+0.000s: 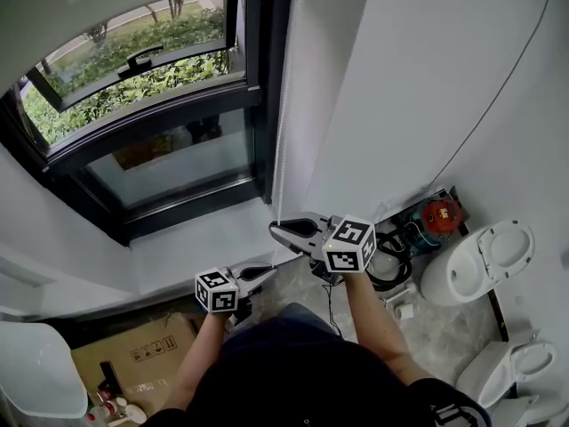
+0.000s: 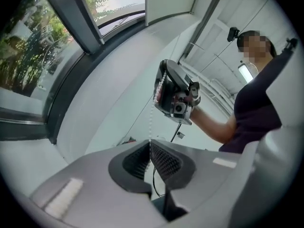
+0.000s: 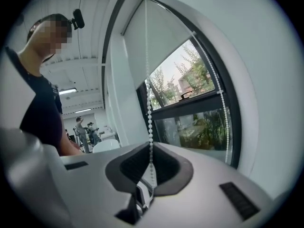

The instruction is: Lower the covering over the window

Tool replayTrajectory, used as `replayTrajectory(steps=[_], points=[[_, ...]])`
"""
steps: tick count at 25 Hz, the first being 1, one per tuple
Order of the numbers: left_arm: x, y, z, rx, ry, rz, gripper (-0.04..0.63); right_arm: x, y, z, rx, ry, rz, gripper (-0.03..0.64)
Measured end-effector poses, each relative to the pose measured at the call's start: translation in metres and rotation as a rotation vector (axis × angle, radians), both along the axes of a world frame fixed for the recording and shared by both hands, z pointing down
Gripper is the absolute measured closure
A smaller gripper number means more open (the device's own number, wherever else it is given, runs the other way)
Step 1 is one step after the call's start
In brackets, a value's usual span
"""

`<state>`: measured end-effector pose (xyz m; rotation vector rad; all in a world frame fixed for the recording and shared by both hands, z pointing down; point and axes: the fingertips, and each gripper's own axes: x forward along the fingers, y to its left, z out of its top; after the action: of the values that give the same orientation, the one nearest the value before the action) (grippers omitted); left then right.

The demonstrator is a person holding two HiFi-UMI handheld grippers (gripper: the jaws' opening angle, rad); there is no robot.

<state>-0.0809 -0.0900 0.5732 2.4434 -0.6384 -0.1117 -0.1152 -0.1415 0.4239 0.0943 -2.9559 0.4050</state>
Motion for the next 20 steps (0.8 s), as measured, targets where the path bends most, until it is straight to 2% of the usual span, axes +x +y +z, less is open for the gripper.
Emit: replayTrajectory(steps=[5, 9, 11, 13, 14, 18, 20], points=[[-0.010, -0.009, -0.017, 0.055, 0.024, -0.047, 0.581, 0.000, -0.003, 0.001, 0.017, 0.032, -0.006, 0.594], [-0.018, -0.011, -0.031, 0.097, 0.033, -0.084, 0.580, -0.002, 0.002, 0.038, 0.030, 0.159, -0.033, 0.594], [-0.021, -0.013, -0.036, 0.112, 0.021, -0.103, 0.570, 0.000, 0.007, 0.047, -0.017, 0.134, -0.033, 0.594], [-0.025, -0.015, -0.046, 0.137, 0.018, -0.121, 0.509, 0.003, 0.010, 0.047, -0.047, 0.095, -0.031, 0.594], [-0.026, -0.016, -0.054, 0.156, 0.022, -0.128, 0.500, 0.004, 0.011, 0.046, -0.049, 0.089, -0.034, 0.594], [-0.032, -0.022, -0.097, 0.250, 0.053, -0.141, 0.499, 0.006, 0.010, 0.048, -0.029, 0.102, -0.033, 0.594], [-0.031, -0.027, -0.122, 0.298, 0.065, -0.134, 0.497, 0.009, 0.010, 0.056, -0.007, 0.155, -0.033, 0.594]])
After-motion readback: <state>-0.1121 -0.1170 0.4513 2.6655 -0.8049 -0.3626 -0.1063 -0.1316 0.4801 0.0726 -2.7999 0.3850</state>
